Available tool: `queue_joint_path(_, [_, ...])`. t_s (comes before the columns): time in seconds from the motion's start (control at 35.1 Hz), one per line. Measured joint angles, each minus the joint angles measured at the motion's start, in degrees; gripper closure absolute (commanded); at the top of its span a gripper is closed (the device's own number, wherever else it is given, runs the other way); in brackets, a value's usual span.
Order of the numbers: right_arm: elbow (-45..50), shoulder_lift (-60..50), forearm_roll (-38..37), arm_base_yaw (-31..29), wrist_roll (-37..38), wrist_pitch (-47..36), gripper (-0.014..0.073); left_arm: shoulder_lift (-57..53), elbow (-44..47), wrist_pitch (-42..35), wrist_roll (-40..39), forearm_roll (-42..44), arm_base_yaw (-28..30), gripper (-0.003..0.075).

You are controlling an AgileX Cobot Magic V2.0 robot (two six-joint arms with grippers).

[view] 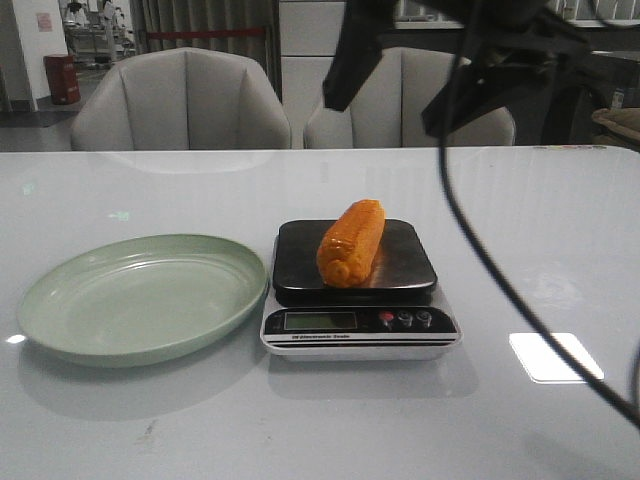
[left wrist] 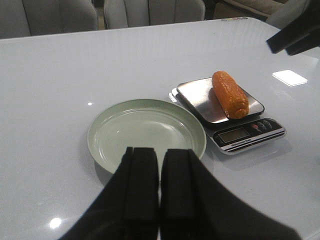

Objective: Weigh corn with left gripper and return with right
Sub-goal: 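Move the right gripper down over the corn on the scale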

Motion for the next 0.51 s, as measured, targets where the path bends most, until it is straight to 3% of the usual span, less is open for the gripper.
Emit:
queue_joint_path(0.28, [-15.68, 14.70, -12.68, 0.61, 16.40, 12.95, -0.0012, 0.00, 0.00, 0.00, 0.00, -1.46, 0.00, 0.0606])
queue_joint_path(0.51, [-22.26, 22.16, -15.11, 3.23, 22.52, 17.62, -0.0012, -0.36, 0.00, 0.00, 0.00, -1.46, 0.00, 0.0606])
